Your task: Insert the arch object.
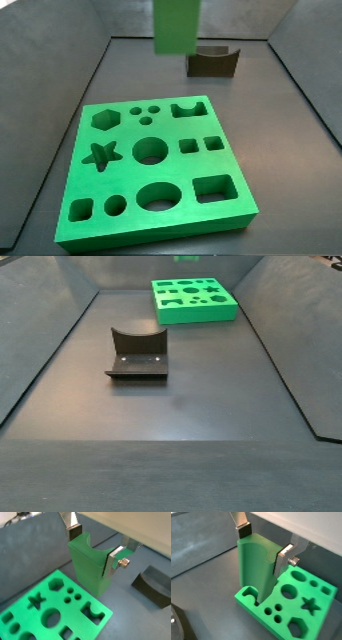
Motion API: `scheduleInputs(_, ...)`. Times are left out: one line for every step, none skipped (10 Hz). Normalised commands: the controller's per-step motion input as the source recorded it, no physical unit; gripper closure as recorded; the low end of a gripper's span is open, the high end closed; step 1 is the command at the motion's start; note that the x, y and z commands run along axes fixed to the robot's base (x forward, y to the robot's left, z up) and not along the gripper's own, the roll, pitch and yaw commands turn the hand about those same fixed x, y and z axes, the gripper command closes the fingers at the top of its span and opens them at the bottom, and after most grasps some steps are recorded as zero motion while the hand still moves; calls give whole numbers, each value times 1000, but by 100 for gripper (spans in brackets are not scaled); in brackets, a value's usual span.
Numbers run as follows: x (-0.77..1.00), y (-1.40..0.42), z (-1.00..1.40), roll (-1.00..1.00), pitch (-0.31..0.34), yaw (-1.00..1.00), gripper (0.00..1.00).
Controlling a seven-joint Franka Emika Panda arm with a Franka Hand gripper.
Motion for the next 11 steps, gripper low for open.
scheduleInputs(617, -91, -997, -84, 0, 140, 100)
scheduleInputs(637, -137, -963, -91, 0, 103, 100)
scheduleInputs(686, -160, -960, -86, 0, 89, 100)
scheduleInputs(691, -123, -986, -66, 3, 94, 100)
scheduleInputs(386, -89, -914, -57, 0, 71, 100)
scheduleInputs(149, -46, -611, -40, -24, 89, 100)
scheduleInputs(46, 0, -429, -41, 0, 57, 100)
scheduleInputs(0, 0, -309, -33, -19, 60, 100)
scheduleInputs(-180, 23, -237, -51, -90, 111, 100)
scheduleInputs(-323, 0, -180, -66, -139, 123, 100)
scheduleInputs(-377, 0, -137, -29, -139, 149, 100)
